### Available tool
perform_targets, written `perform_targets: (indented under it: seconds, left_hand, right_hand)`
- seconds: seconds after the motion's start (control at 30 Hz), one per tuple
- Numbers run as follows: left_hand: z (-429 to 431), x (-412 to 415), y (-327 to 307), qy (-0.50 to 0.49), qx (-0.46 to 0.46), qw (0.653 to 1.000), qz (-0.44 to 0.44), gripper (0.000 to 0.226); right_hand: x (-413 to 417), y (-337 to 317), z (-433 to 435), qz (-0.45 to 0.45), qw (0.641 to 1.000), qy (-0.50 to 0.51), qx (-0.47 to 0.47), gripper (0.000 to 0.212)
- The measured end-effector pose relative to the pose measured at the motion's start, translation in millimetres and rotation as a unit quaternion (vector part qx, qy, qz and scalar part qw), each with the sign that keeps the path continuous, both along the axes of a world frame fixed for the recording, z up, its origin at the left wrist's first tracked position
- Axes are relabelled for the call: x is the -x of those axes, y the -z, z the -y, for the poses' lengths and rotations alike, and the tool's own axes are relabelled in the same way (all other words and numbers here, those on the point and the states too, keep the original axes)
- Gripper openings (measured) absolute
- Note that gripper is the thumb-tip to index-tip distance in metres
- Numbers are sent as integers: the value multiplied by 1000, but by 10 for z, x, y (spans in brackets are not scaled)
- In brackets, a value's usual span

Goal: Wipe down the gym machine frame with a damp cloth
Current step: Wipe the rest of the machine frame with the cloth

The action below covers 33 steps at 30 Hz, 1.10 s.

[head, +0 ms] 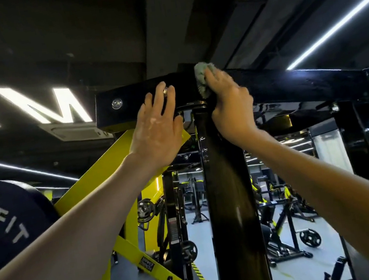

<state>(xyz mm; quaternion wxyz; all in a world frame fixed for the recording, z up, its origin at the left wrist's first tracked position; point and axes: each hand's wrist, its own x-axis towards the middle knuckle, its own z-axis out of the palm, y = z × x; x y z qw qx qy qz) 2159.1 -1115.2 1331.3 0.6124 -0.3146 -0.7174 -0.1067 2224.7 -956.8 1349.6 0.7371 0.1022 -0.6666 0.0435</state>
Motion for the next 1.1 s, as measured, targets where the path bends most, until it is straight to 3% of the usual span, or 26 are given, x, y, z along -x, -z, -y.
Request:
perform_targets:
  seconds: [0.13, 0.37, 0.5, 0.73, 0.9, 1.0, 1.1]
  left_hand:
    - [9, -4, -15, -3, -4, 1000, 0, 62]
    - [40, -18, -38, -13, 1, 1000, -7, 61]
    - [15, -64, -8, -41, -4, 999, -17, 62]
    - [-67, -110, 36, 30, 108, 993, -36, 65]
    - [-121, -77, 103, 84, 78, 993, -27, 69]
    - [-134, -61, 128, 99, 71, 992, -21, 69]
    - [-130, -75, 126, 103, 75, 992, -12, 68]
  right_hand:
    - [-47, 132, -211, 71, 986, -10, -152, 70]
    - [-215, -258, -248, 75, 996, -17, -48, 71]
    - [-151, 203, -313, 66, 987, -11, -144, 64]
    - [-304, 380, -508, 120, 960, 70, -244, 61]
    - [-320, 368, -401, 81, 965, 97, -231, 59]
    - [-205, 667, -329, 59, 973, 62, -214, 50]
    - [-141, 995, -399, 72, 962, 63, -257, 48]
